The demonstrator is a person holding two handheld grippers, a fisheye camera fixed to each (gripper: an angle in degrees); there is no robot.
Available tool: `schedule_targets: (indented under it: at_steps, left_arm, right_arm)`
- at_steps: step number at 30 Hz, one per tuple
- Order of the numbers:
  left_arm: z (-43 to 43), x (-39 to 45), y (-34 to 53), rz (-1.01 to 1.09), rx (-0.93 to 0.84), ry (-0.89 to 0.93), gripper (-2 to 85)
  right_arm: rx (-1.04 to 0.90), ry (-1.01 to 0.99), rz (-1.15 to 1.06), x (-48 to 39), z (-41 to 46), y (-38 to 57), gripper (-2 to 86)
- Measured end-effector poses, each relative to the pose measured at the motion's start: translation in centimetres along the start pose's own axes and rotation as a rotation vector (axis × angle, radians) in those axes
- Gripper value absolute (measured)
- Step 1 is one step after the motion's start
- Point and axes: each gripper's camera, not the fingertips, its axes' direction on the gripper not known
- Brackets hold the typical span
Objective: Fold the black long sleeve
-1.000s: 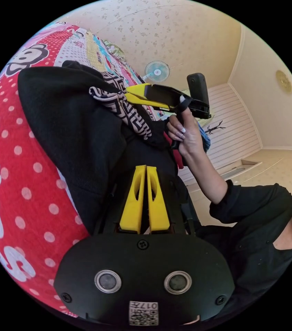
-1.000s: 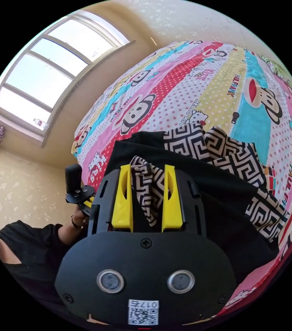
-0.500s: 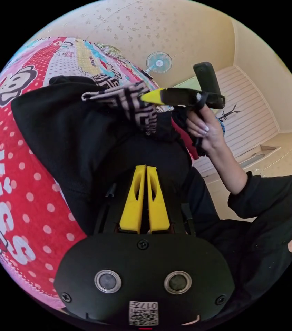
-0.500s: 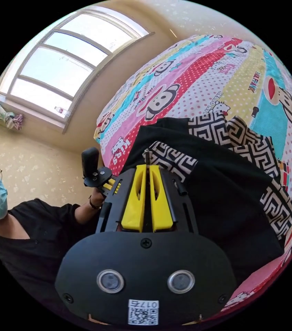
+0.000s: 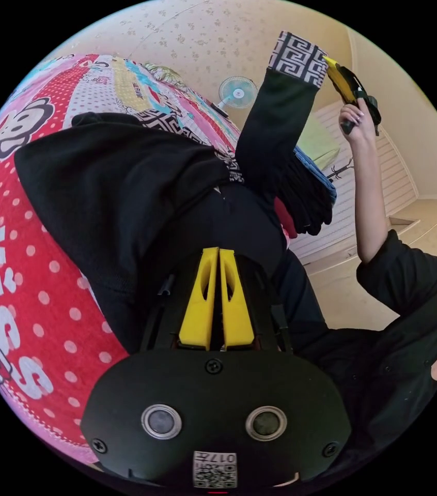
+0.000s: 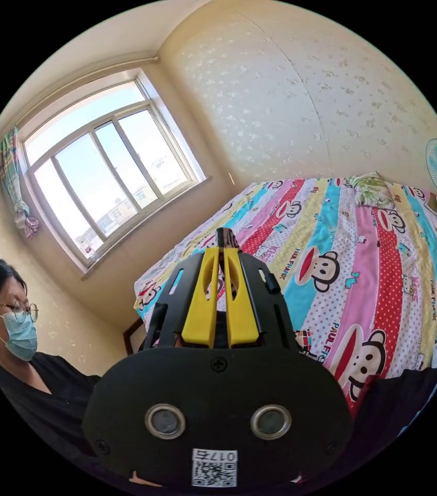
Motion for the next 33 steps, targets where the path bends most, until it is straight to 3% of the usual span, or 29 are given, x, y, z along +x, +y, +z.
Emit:
schedule_targets:
  at_steps: [5, 7, 9, 14, 19, 22, 25, 31, 33]
  left_arm:
    - [0.3, -0.3, -0.4, -0.007, 0.001, 0.022, -1.0]
    - [0.4, -0.2, -0.5, -0.006, 0.001, 0.022, -0.9]
    - [0.5, -0.1, -0.6, -0.003, 0.001, 0.026, -0.9]
    - [0.3, -0.2, -1.1, -0.009, 0.018, 0.046, 0.4]
    - [-1.3, -0.2, -0.7, -0.041, 0.140, 0.094, 5.7]
    - [-4.2, 0.7, -2.1, -0.090, 0.206, 0.029, 9.2]
    - [-7.7, 2.3, -6.2, -0.035, 0.253, -0.135, 9.6]
    - [-7.2, 0.2, -19.9, 0.046, 0.022, -0.406, 9.6]
    - [-2.0, -3.4, -23.6, 0.005, -0.251, -0.371, 10.7]
  right_arm:
    - [-0.203, -0.266, -0.079, -3.1, 12.1, 1.8, 3.1]
    - [-0.417, -0.454, -0.064, -3.0, 18.5, 4.5, 4.2]
    - [-0.489, -0.511, -0.007, -1.9, 20.4, 6.3, 5.7]
    - [-0.396, -0.396, 0.162, 4.3, 16.4, 8.7, 4.9]
    - [-0.341, -0.112, 0.285, 10.5, 10.2, 8.9, 6.8]
    - [-0.390, 0.050, 0.303, 12.8, 9.6, 8.9, 9.7]
    - [-0.473, 0.088, 0.283, 14.8, 10.9, 8.7, 11.9]
    - [-0.577, 0.053, 0.214, 17.1, 15.3, 7.0, 12.5]
    - [-0.634, 0.047, 0.183, 17.6, 17.2, 7.0, 12.5]
